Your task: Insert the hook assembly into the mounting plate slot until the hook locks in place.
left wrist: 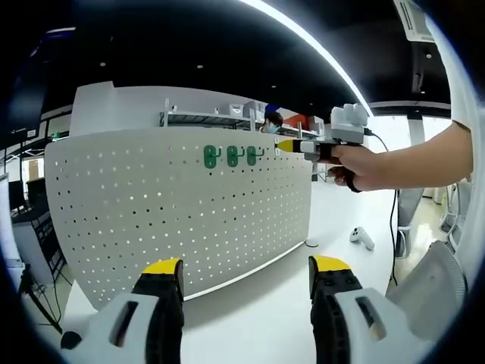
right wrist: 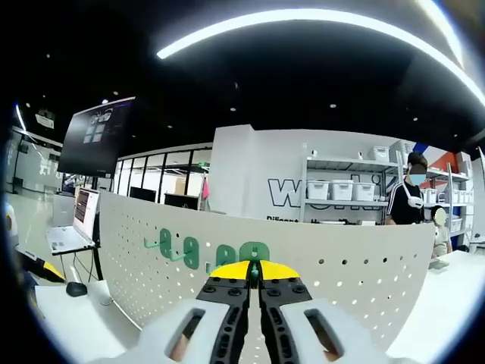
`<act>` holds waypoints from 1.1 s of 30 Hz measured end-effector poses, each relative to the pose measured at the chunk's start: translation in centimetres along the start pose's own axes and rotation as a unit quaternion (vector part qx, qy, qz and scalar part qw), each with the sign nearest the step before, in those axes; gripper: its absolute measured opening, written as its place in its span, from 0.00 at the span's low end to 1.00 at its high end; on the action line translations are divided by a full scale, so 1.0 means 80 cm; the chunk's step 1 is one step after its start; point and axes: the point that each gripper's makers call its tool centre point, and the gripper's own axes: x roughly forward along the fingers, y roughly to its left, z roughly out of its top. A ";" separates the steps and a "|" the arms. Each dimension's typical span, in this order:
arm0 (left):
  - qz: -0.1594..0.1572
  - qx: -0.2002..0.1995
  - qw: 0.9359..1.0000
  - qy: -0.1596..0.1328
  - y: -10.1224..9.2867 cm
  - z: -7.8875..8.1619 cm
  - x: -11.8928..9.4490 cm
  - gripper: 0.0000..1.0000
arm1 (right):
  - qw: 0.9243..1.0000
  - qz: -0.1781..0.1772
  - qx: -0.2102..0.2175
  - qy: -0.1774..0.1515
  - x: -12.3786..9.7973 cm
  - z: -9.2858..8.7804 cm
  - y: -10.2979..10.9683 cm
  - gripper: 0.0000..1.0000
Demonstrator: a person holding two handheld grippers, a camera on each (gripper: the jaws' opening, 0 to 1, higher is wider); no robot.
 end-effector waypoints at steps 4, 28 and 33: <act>0.001 0.001 1.000 0.002 0.000 -0.001 -0.002 0.69 | 1.000 -0.003 -0.004 -0.003 0.006 -0.001 -0.004 0.01; 0.010 0.002 1.000 0.020 0.003 -0.007 -0.002 0.68 | 1.000 -0.010 0.003 -0.007 0.024 -0.012 -0.020 0.01; 0.012 0.002 1.000 0.026 0.007 -0.012 -0.004 0.68 | 1.000 -0.007 0.007 -0.007 0.028 -0.015 -0.019 0.01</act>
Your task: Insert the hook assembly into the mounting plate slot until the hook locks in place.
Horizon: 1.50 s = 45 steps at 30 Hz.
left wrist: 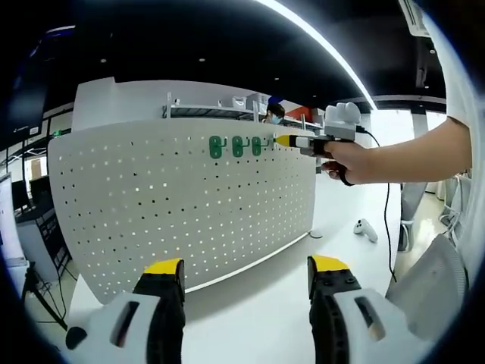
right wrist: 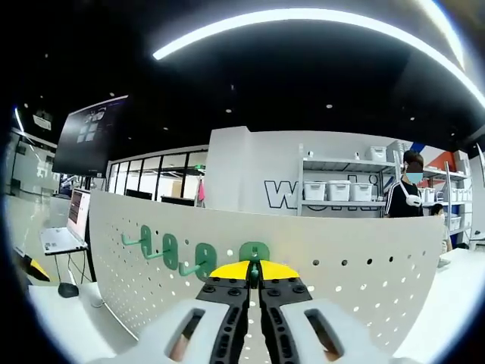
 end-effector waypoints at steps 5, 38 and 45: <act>0.002 -0.001 1.000 0.006 0.004 -0.004 -0.003 0.66 | 1.000 -0.001 0.001 0.003 0.004 -0.005 0.000 0.01; 0.007 -0.026 1.000 0.013 0.018 -0.010 -0.010 0.62 | 0.994 -0.100 0.009 -0.050 0.013 -0.016 -0.003 0.01; 0.008 -0.031 0.999 0.013 0.015 -0.013 -0.009 0.61 | 0.994 -0.094 0.006 -0.051 0.011 -0.016 -0.002 0.02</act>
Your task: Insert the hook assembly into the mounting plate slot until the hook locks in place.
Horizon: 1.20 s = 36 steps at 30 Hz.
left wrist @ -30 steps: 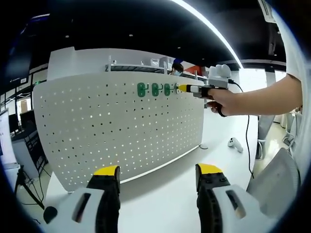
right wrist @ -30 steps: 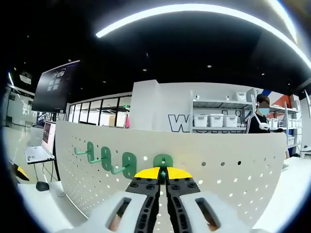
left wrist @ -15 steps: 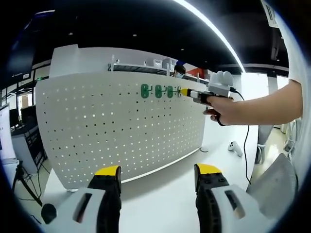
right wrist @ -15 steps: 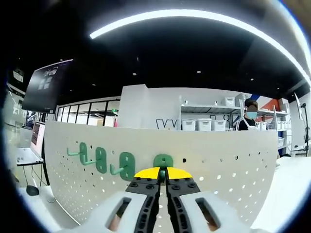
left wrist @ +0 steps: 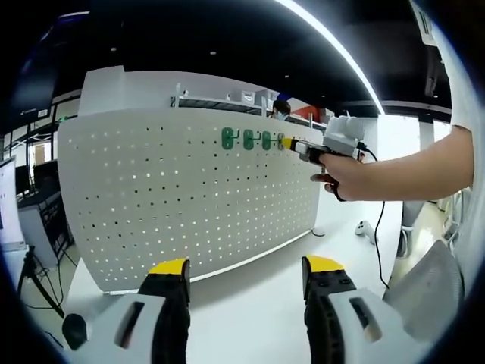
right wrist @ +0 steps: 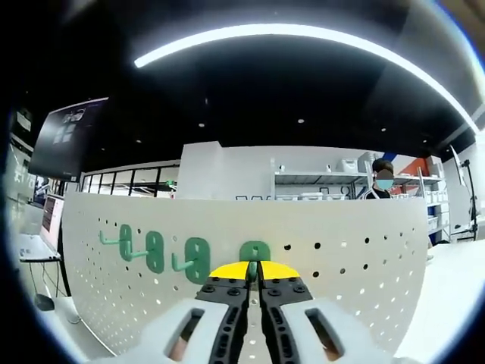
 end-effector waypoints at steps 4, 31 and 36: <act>-0.003 0.002 1.000 -0.002 -0.003 0.002 0.001 0.62 | 1.000 -0.001 -0.002 0.002 0.000 0.000 0.000 0.02; -0.007 -0.006 1.000 -0.019 -0.004 0.005 -0.002 0.63 | 0.993 0.106 -0.039 0.043 -0.016 -0.004 0.019 0.32; -0.009 -0.003 1.000 -0.019 -0.004 0.005 -0.001 0.63 | 0.992 0.108 -0.032 0.049 -0.023 -0.007 0.014 0.37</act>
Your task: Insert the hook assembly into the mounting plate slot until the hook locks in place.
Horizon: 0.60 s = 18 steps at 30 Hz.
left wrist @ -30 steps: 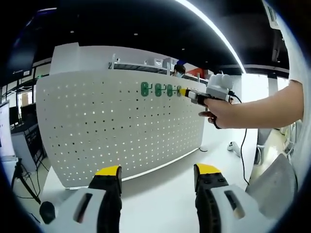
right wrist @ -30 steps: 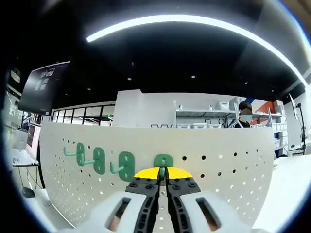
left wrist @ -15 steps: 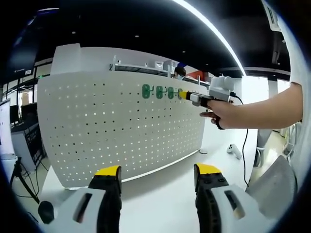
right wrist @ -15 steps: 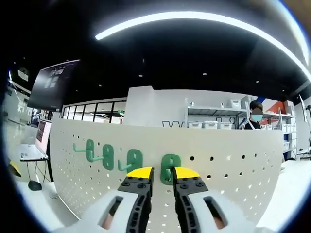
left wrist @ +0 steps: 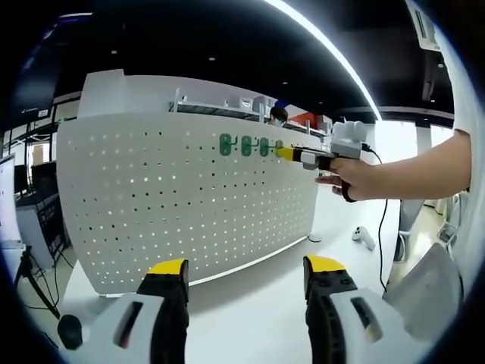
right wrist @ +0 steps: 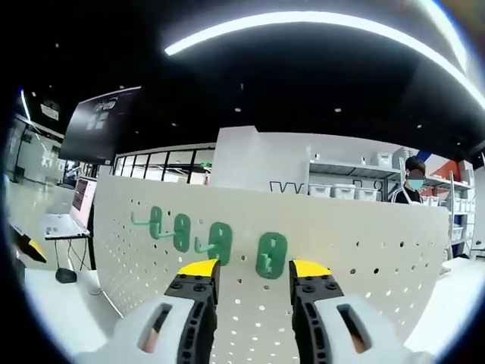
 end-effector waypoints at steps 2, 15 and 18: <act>0.000 0.000 1.000 -0.001 0.001 0.000 0.000 0.63 | 1.000 0.002 0.001 0.002 -0.002 -0.001 0.000 0.40; -0.003 0.004 1.000 -0.002 0.002 0.001 0.003 0.64 | 1.000 0.014 0.013 0.008 -0.006 -0.005 0.002 0.49; -0.003 0.002 1.000 -0.003 0.002 0.002 0.005 0.64 | 1.000 0.015 0.015 0.010 -0.007 -0.006 0.001 0.49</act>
